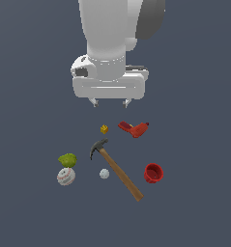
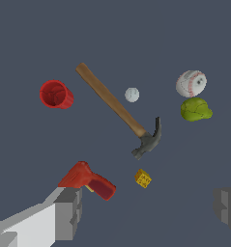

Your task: Pick up a designated object from a clutter of objects.

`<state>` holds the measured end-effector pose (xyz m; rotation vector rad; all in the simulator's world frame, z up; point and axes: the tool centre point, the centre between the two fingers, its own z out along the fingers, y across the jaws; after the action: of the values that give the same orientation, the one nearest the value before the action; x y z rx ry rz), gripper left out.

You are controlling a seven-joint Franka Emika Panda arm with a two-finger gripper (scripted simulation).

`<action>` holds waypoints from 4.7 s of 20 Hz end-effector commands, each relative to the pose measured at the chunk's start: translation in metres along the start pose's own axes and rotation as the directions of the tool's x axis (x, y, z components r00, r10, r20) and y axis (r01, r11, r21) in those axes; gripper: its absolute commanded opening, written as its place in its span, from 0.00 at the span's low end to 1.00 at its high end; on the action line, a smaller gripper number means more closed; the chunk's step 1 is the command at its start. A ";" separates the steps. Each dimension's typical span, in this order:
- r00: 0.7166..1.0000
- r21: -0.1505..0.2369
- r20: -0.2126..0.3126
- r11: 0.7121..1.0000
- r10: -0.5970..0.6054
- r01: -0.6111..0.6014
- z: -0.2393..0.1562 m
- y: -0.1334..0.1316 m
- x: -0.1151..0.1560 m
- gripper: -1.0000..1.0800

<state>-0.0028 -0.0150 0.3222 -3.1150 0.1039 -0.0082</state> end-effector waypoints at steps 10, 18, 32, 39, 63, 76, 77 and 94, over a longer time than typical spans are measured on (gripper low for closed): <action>0.999 -0.007 0.005 0.999 -0.033 0.033 -0.003 0.002 -0.003 0.96; 1.000 -0.004 0.005 1.000 -0.001 0.001 0.001 0.006 0.003 0.96; 0.943 0.011 0.010 0.943 0.331 -0.332 0.047 0.050 0.064 0.96; 0.828 0.009 0.011 0.828 0.561 -0.561 0.092 0.089 0.103 0.96; 0.396 -0.014 -0.021 0.395 0.918 -0.918 0.220 0.190 0.158 0.96; 0.393 -0.014 -0.021 0.393 0.919 -0.920 0.259 0.192 0.156 0.96; 0.392 -0.014 -0.021 0.392 0.920 -0.920 0.264 0.192 0.156 0.96; 0.392 -0.014 -0.021 0.392 0.920 -0.920 0.270 0.192 0.158 0.00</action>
<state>0.1528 -0.2162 0.0678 -2.5509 1.8156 -0.0504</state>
